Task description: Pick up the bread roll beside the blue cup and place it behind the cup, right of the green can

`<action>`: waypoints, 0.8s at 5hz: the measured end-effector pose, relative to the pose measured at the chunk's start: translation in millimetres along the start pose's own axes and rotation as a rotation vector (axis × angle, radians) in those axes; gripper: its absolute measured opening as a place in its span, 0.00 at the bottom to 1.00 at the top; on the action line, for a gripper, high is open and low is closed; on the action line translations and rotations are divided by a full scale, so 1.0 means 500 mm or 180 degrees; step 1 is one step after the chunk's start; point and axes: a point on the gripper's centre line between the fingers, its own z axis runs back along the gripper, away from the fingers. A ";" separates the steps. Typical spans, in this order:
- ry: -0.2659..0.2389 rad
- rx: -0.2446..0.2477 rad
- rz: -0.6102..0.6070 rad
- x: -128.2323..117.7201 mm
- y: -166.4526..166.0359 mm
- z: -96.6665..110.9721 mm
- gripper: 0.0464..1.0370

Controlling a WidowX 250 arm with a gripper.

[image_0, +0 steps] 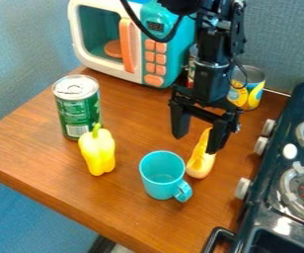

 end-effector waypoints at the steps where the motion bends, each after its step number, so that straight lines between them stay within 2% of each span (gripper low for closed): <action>1: 0.0146 0.0008 0.0018 -0.004 0.001 -0.030 0.96; 2: 0.0144 0.0134 0.0330 -0.001 0.014 -0.042 0.96; 4: 0.0026 0.0194 0.0401 0.024 0.019 -0.033 0.96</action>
